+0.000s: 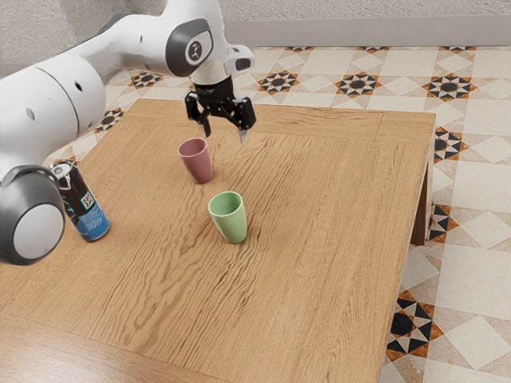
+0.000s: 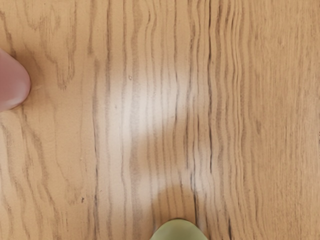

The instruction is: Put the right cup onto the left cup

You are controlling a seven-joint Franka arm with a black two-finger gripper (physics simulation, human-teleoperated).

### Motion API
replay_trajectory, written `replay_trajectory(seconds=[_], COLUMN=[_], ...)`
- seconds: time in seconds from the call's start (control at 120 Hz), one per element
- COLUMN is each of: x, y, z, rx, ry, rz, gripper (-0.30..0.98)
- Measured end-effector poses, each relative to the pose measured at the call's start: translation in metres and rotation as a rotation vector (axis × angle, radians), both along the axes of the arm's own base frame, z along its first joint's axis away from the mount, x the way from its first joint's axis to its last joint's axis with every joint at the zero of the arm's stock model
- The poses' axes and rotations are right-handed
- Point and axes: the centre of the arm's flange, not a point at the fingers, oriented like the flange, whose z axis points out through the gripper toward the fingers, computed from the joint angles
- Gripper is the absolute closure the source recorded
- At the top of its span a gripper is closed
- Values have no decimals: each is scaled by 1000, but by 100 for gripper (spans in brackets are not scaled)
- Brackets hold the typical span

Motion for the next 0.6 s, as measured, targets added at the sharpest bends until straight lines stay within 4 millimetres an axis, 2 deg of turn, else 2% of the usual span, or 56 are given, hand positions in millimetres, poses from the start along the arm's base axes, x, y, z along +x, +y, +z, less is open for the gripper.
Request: replay_trajectory(seconds=[0.058, 0.133, 0.25, 0.375, 0.6], x=[-9, -37, -58, -62, -58], y=[-2, -1, -13, -23, -25], z=[-21, -45, -60, -67, -87], rx=[-23, -52, -77, -83, -77], ry=[17, 50, 56, 43, 41], rz=[43, 91, 134, 172, 246], gripper=[2, 2, 2, 2, 2])
